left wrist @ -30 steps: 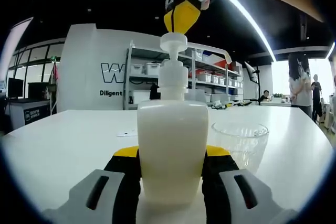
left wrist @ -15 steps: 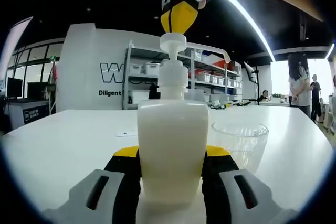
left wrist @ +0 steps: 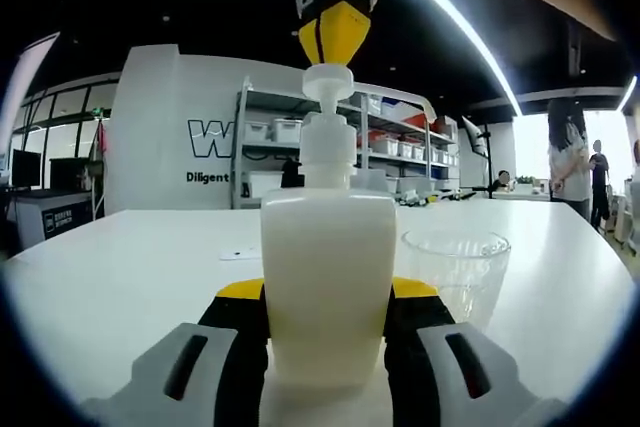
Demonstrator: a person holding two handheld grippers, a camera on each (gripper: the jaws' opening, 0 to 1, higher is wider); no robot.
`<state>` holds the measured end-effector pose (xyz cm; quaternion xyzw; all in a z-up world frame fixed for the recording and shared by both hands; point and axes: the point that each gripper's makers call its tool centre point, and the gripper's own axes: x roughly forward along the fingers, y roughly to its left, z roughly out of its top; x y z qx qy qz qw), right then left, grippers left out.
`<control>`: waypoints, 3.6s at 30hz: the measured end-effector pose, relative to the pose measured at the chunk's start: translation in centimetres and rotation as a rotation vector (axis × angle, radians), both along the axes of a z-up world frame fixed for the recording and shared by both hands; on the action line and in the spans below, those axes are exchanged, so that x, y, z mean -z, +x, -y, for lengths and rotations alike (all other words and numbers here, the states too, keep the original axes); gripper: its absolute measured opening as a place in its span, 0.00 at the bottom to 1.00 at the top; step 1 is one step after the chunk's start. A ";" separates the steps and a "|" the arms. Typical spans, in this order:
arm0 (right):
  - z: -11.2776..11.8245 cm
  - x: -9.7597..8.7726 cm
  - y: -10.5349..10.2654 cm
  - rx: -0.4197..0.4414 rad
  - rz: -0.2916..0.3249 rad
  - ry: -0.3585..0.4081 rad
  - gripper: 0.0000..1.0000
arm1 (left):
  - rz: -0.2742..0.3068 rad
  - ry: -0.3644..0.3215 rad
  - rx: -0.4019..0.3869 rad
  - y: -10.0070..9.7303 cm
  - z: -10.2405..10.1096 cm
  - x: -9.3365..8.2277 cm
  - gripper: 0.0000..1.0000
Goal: Hold the bottle steady, press the pump all the way down and release, and repeat the specified number of times to dispense into the cup
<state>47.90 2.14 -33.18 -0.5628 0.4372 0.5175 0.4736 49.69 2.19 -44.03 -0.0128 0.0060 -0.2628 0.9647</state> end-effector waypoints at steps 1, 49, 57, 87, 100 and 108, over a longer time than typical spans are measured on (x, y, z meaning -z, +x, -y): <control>0.0 0.0 0.0 0.007 0.003 -0.007 0.00 | 0.000 0.000 0.000 0.0 0.0 0.0 0.43; 0.5 0.6 0.0 0.166 0.019 -0.092 0.00 | -0.006 0.003 0.030 -0.3 0.3 0.2 0.42; 0.6 0.7 0.0 0.188 0.006 -0.095 0.00 | -0.007 0.005 0.033 -0.2 0.5 0.2 0.42; 0.3 0.9 -0.2 0.213 0.000 -0.106 0.00 | -0.014 0.007 0.032 -0.1 0.2 0.3 0.42; 0.4 0.9 0.0 0.220 -0.016 -0.127 0.00 | -0.020 0.011 0.035 -0.2 0.2 0.4 0.42; 0.5 1.0 -0.3 0.152 0.000 -0.190 0.00 | -0.024 0.011 0.035 -0.3 0.3 0.4 0.42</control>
